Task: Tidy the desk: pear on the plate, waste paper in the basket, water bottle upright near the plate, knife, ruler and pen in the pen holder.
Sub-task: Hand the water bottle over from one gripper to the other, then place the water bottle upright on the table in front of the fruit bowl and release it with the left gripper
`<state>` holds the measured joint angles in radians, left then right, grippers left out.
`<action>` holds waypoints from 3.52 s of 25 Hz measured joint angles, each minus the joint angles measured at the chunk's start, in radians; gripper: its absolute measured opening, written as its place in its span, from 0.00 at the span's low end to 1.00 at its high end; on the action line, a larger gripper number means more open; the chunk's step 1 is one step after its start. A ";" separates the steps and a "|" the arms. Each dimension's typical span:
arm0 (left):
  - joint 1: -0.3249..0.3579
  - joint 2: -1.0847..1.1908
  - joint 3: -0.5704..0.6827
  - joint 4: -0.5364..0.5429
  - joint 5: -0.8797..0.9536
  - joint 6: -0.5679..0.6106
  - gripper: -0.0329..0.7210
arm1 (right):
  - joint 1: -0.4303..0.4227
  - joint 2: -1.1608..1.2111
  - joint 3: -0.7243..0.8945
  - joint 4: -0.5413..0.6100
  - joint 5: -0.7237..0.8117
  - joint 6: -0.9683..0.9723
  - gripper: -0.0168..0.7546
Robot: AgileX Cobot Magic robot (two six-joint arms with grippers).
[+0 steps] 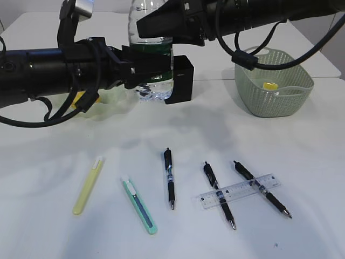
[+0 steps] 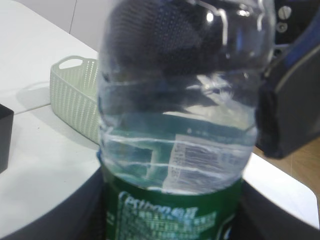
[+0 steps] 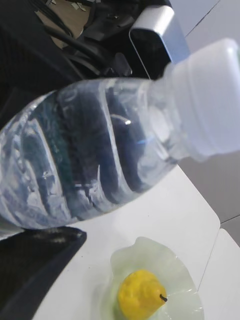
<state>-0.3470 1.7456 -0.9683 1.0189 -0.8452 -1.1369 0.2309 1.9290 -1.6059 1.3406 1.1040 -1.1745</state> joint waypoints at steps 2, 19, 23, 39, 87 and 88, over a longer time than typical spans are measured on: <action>0.000 0.000 0.000 0.002 0.000 0.000 0.55 | 0.000 0.000 0.000 0.000 0.000 0.001 0.79; 0.004 0.000 0.000 0.004 0.002 0.000 0.55 | 0.000 0.000 0.000 0.006 0.000 0.012 0.79; 0.004 0.000 0.000 0.001 0.002 0.000 0.55 | 0.000 0.000 0.000 0.018 -0.004 0.012 0.79; 0.010 0.000 0.000 -0.004 0.019 0.000 0.55 | 0.000 0.000 0.000 0.033 -0.014 0.034 0.91; 0.156 -0.058 0.000 0.243 0.049 -0.003 0.55 | -0.012 0.000 0.000 -0.165 -0.271 -0.012 0.77; 0.156 -0.058 0.000 0.244 0.051 -0.003 0.55 | -0.016 0.000 0.000 -0.169 -0.273 -0.012 0.77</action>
<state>-0.1911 1.6878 -0.9683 1.2631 -0.7939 -1.1400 0.2152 1.9290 -1.6059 1.1714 0.8314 -1.1867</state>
